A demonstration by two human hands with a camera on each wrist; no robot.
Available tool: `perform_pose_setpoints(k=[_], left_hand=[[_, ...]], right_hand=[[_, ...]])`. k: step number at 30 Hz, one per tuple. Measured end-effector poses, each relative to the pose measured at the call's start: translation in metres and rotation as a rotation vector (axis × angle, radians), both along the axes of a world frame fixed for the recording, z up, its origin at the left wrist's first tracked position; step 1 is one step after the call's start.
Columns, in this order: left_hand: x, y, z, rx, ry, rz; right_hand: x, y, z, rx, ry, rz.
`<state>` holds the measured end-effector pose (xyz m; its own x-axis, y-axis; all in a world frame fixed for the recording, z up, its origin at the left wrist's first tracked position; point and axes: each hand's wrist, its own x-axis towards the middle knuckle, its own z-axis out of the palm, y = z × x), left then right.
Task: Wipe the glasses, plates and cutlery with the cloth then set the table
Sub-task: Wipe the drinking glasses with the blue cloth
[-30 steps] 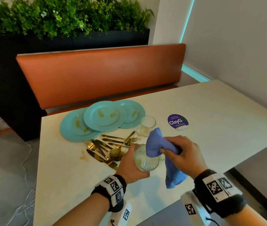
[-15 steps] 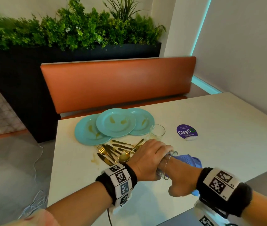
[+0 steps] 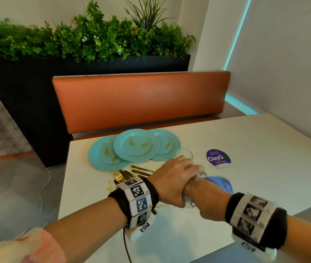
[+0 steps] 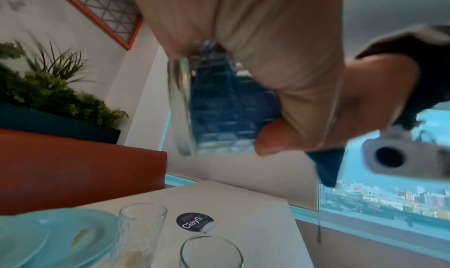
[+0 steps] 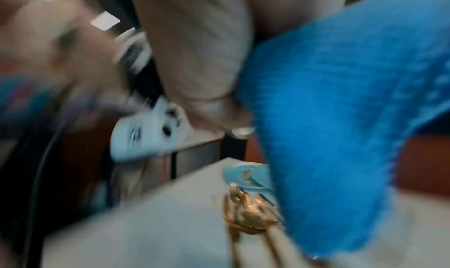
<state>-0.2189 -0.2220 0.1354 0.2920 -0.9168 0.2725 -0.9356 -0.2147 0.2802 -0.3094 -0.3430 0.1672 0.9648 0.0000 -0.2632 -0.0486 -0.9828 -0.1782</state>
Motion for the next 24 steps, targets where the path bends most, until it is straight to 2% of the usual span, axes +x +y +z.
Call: perform_pose_setpoints(k=[2, 3, 5, 6, 8, 10, 12, 13, 15, 17, 18, 20, 22, 24], left_hand=[[-0.002, 0.0, -0.006, -0.142, -0.17, 0.023], [-0.001, 0.0, -0.007, -0.199, -0.233, 0.04], [0.004, 0.001, -0.009, -0.236, -0.272, 0.036], [0.006, 0.002, -0.008, -0.186, -0.242, 0.005], [0.007, 0.005, -0.005, -0.002, -0.125, -0.051], [0.005, 0.005, -0.004, 0.174, 0.014, -0.027], [0.006, 0.004, -0.003, 0.173, 0.086, 0.011], [0.007, 0.004, -0.001, 0.143, 0.077, 0.02], [0.011, 0.004, -0.005, 0.04, -0.029, 0.037], [0.011, 0.005, -0.011, -0.094, -0.15, 0.064], [0.011, 0.005, -0.014, -0.153, -0.193, 0.082], [0.015, 0.004, -0.015, -0.193, -0.233, 0.085], [0.02, 0.004, -0.01, -0.063, -0.15, 0.047], [0.023, 0.003, -0.007, 0.15, -0.002, 0.024]], right_hand=[[0.0, 0.001, 0.002, 0.256, 0.074, 0.06], [0.0, 0.003, 0.009, 0.359, 0.001, 0.071], [0.001, 0.004, 0.011, 0.426, -0.053, 0.08], [0.003, 0.007, 0.01, 0.332, -0.018, 0.143], [0.008, 0.01, -0.007, 0.311, 0.13, 0.014], [0.006, 0.015, -0.012, 0.142, 0.155, -0.033], [0.008, 0.017, -0.008, -0.099, 0.163, 0.041], [0.012, 0.012, -0.005, -0.123, 0.142, 0.012], [0.017, 0.007, -0.007, 0.026, 0.083, -0.086], [0.021, 0.009, -0.007, 0.346, 0.167, -0.092], [0.02, 0.012, 0.0, 0.574, 0.173, -0.115], [0.022, 0.011, 0.01, 0.784, 0.172, -0.199], [0.026, 0.017, 0.005, 0.696, 0.293, -0.323], [0.027, 0.012, -0.011, 0.456, 0.266, -0.311]])
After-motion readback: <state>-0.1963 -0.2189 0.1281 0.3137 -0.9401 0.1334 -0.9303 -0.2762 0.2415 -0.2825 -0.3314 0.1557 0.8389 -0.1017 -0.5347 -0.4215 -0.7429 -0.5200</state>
